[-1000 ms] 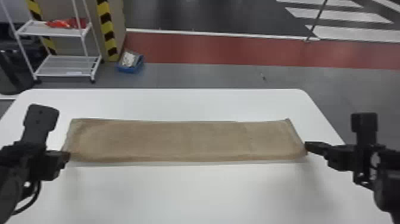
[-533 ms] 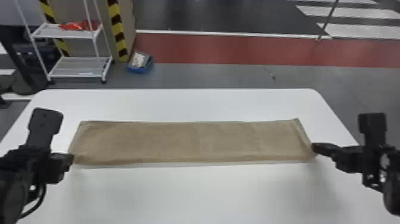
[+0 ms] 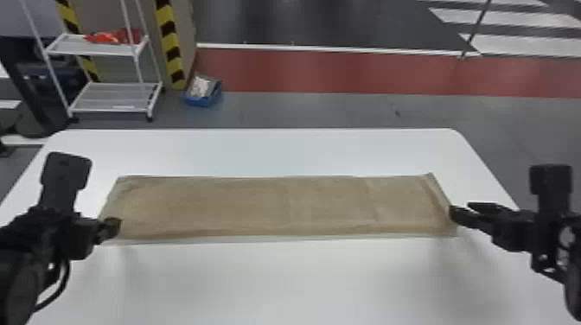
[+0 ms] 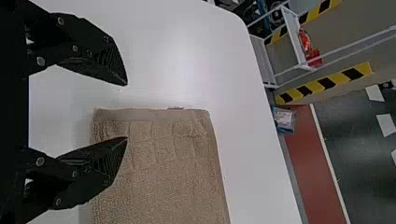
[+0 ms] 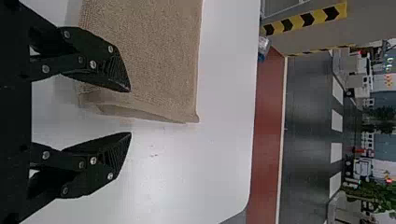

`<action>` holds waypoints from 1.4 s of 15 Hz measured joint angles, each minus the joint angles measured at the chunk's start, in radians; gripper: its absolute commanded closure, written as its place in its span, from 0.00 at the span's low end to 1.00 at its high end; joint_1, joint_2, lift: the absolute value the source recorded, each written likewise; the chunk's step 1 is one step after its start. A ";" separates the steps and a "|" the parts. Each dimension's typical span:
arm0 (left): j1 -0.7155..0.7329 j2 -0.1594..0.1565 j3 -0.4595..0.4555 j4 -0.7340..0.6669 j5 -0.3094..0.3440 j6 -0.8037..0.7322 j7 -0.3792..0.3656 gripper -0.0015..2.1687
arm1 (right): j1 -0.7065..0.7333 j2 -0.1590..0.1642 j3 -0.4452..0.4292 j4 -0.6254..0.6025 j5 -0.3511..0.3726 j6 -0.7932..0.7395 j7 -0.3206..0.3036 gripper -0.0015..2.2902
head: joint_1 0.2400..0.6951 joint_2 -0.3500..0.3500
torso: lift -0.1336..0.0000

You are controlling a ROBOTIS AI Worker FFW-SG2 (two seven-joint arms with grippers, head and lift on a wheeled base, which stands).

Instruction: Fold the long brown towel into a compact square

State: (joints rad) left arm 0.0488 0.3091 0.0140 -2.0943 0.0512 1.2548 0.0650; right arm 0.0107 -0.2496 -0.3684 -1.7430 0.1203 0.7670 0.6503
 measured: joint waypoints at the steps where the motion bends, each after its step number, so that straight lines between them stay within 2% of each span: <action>1: -0.014 -0.003 -0.007 0.019 0.008 -0.008 0.006 0.02 | 0.002 0.004 0.000 -0.009 -0.005 -0.019 0.000 0.02 | 1.00 0.40 | 0.08; 3: -0.053 -0.007 -0.023 0.080 0.018 -0.037 0.021 0.04 | 0.007 0.022 0.009 -0.032 -0.014 -0.064 0.000 0.02 | 1.00 0.42 | 0.08; 5: -0.105 -0.005 -0.046 0.170 0.017 -0.076 0.031 0.11 | 0.018 0.051 0.035 -0.071 -0.017 -0.101 0.000 0.03 | 1.00 0.46 | 0.08; 9: -0.141 -0.001 -0.045 0.235 0.016 -0.127 -0.009 0.29 | 0.054 0.123 0.114 -0.116 -0.011 -0.164 -0.013 0.04 | 1.00 0.58 | 0.08; 11: -0.142 -0.001 -0.040 0.242 0.020 -0.128 -0.031 0.30 | 0.064 0.153 0.160 -0.112 0.005 -0.189 -0.018 0.05 | 1.00 0.62 | 0.08; 14: -0.151 -0.002 -0.040 0.268 0.021 -0.127 -0.046 0.30 | 0.080 0.164 0.221 -0.100 0.040 -0.216 -0.022 0.06 | 1.00 0.66 | 0.08; 19: -0.178 -0.004 -0.042 0.321 0.019 -0.139 -0.044 0.30 | 0.091 0.167 0.229 -0.098 0.049 -0.231 -0.021 0.07 | 1.00 0.69 | 0.08; 21: -0.188 -0.004 -0.043 0.342 0.019 -0.142 -0.054 0.47 | 0.092 0.164 0.223 -0.094 0.049 -0.236 -0.021 0.08 | 1.00 0.68 | 0.08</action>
State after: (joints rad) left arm -0.1391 0.3052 -0.0293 -1.7528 0.0705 1.1131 0.0113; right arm 0.1029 -0.0859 -0.1453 -1.8369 0.1690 0.5306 0.6288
